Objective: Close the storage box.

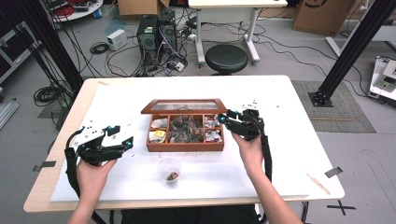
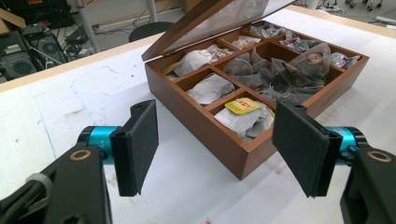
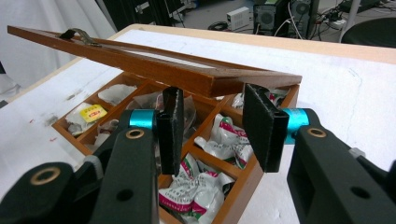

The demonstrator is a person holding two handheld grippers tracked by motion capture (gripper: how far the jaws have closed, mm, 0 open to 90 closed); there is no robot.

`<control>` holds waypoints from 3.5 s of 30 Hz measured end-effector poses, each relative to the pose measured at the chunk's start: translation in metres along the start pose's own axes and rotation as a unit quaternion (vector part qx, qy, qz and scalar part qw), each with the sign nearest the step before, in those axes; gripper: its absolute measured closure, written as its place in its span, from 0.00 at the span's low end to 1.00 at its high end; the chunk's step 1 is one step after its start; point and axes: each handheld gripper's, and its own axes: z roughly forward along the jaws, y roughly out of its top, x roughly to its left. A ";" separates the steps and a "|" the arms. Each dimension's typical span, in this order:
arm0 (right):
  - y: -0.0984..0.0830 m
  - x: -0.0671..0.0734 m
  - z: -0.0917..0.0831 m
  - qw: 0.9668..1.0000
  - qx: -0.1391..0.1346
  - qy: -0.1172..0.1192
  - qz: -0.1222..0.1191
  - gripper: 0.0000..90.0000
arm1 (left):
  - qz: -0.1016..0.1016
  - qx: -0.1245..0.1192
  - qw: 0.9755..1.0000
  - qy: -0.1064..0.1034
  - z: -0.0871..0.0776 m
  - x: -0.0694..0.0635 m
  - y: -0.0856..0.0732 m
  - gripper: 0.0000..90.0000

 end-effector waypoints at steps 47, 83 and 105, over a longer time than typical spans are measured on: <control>-0.064 0.005 0.009 0.998 0.063 -0.014 -0.012 0.65 | 0.003 0.004 1.000 -0.003 0.001 -0.002 -0.002 0.35; -0.080 0.004 0.001 0.995 0.094 -0.022 -0.014 0.56 | 0.006 0.007 1.000 -0.010 0.008 -0.003 0.000 0.35; -0.058 -0.047 -0.075 0.994 -0.027 -0.100 -0.018 0.34 | -0.013 -0.004 1.000 0.021 0.009 0.014 -0.004 0.34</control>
